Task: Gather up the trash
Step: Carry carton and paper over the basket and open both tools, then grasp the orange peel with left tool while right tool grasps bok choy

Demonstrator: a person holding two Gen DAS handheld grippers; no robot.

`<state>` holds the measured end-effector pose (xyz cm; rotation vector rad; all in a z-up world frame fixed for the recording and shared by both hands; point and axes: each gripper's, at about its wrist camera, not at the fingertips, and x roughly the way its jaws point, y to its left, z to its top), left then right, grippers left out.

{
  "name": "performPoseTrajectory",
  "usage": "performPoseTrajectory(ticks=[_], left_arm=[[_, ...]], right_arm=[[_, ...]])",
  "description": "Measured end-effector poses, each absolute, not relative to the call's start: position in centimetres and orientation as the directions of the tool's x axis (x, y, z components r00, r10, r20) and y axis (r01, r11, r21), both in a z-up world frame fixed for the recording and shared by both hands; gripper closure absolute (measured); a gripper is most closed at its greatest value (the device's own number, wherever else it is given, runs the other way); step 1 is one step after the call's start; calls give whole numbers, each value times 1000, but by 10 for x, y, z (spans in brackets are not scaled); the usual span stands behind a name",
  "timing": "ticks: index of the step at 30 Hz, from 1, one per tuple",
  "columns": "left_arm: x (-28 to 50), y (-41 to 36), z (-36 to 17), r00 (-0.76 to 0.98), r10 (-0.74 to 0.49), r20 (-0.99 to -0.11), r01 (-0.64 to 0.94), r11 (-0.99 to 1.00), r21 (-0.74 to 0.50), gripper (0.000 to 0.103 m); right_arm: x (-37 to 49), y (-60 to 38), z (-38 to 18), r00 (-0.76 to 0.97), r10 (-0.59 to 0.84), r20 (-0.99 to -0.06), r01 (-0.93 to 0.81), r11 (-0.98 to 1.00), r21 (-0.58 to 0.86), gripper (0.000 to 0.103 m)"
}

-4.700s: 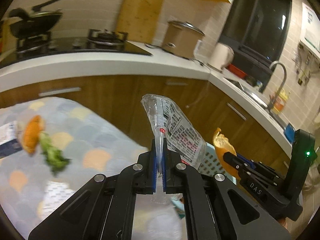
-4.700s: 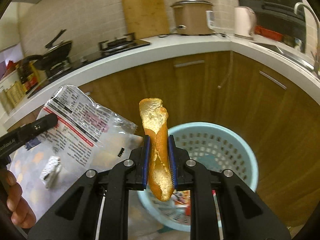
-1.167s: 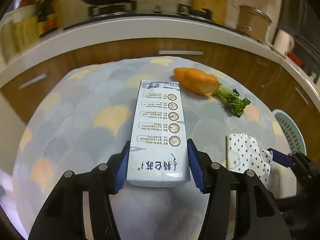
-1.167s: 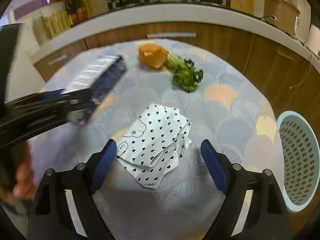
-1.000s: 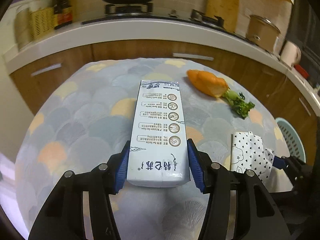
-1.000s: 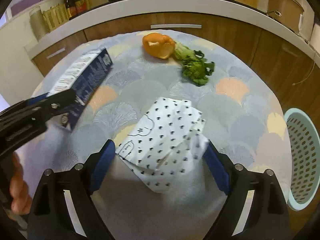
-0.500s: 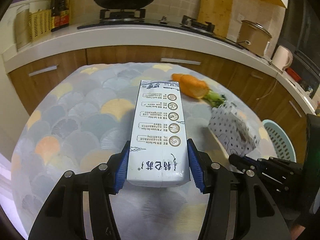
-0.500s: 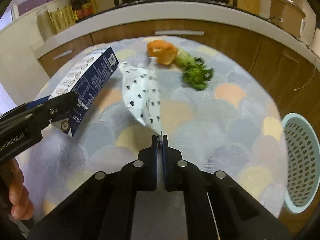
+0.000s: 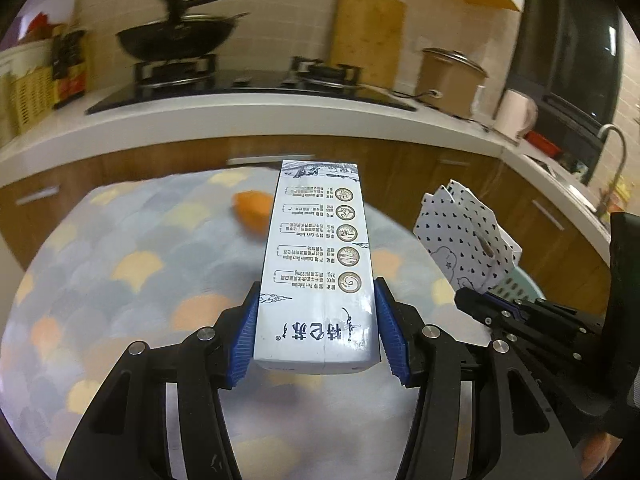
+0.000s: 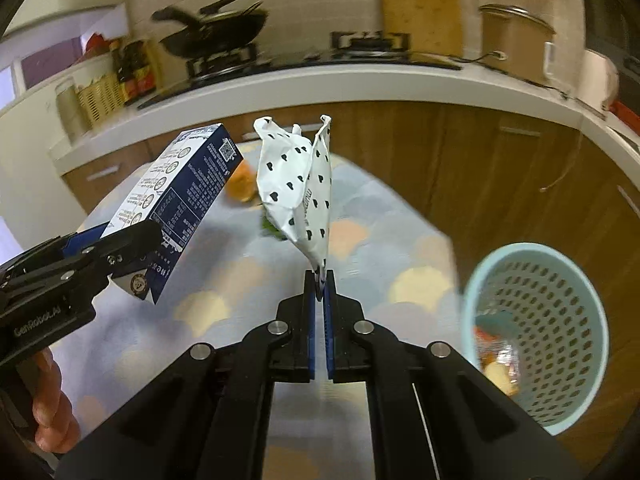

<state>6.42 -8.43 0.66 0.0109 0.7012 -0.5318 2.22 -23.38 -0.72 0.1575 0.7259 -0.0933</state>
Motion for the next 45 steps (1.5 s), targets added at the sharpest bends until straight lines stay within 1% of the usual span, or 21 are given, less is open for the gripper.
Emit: performPoseTrajectory(ticks=[7, 14, 22, 25, 30, 32, 33, 34, 35, 36, 37, 45], left_arm=[[53, -148, 12, 589, -542, -600, 561, 808, -178, 51], [42, -214, -1, 511, -593, -623, 641, 745, -183, 51], [36, -275, -21, 423, -618, -663, 701, 687, -192, 51], [35, -289, -28, 408, -615, -675, 716, 674, -182, 51], [38, -306, -40, 370, -612, -699, 720, 664, -200, 51], [40, -307, -43, 356, -610, -707, 717, 664, -211, 50], [41, -307, -44, 359, -605, -710, 712, 669, -211, 50], [42, -307, -46, 366, -595, -716, 706, 679, -204, 46], [43, -306, -46, 367, -594, -716, 703, 681, -204, 44], [44, -304, -46, 370, -594, -715, 702, 682, -204, 43], [44, -303, -45, 373, -591, -715, 701, 685, -200, 43], [50, -284, -36, 410, -589, -697, 679, 707, -197, 43]], right_arm=[[-1, -297, -3, 742, -119, -660, 245, 964, 102, 101], [-25, -356, -17, 700, -185, -690, 350, 931, 106, 101], [-46, -404, -44, 638, -219, -739, 457, 879, 134, 101], [-53, -417, -53, 611, -237, -755, 491, 862, 127, 101], [-58, -429, -63, 582, -241, -777, 528, 839, 135, 100], [-59, -434, -68, 568, -235, -789, 543, 827, 145, 96], [-61, -438, -71, 562, -235, -793, 555, 818, 151, 89], [-63, -441, -72, 556, -238, -796, 563, 813, 150, 75], [-64, -443, -73, 554, -246, -796, 570, 809, 147, 66], [-66, -444, -73, 558, -256, -789, 574, 806, 145, 46], [-68, -444, -72, 562, -262, -784, 576, 805, 144, 42], [-65, -440, -63, 584, -260, -769, 565, 811, 155, 42]])
